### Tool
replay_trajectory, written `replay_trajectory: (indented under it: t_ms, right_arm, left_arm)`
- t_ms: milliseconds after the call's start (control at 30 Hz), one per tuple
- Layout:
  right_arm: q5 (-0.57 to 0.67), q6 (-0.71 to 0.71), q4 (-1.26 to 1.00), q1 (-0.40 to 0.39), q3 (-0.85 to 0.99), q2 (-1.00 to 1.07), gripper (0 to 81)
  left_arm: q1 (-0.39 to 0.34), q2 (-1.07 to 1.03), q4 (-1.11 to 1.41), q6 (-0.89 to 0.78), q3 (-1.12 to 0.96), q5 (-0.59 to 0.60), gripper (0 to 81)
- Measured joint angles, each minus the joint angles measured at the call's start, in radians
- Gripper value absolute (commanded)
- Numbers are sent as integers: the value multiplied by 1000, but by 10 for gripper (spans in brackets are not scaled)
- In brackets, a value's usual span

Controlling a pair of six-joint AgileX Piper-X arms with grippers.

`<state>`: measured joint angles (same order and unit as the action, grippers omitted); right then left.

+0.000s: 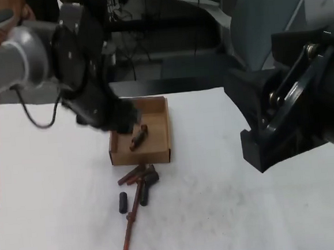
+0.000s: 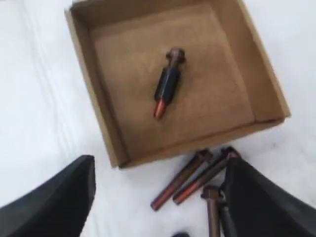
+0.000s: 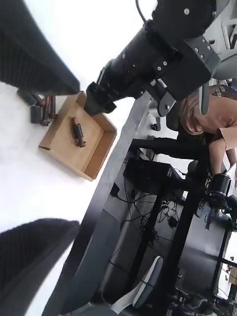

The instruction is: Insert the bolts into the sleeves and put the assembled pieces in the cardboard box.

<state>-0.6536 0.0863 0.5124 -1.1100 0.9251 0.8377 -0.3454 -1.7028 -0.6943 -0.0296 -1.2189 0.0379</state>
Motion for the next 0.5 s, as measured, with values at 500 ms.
replay_trajectory:
  t_ms: [500]
  right_arm:
    - [9, 46, 23, 0, 0, 12, 664]
  left_arm:
    - [-17, -5, -87, -151, 158, -14, 616]
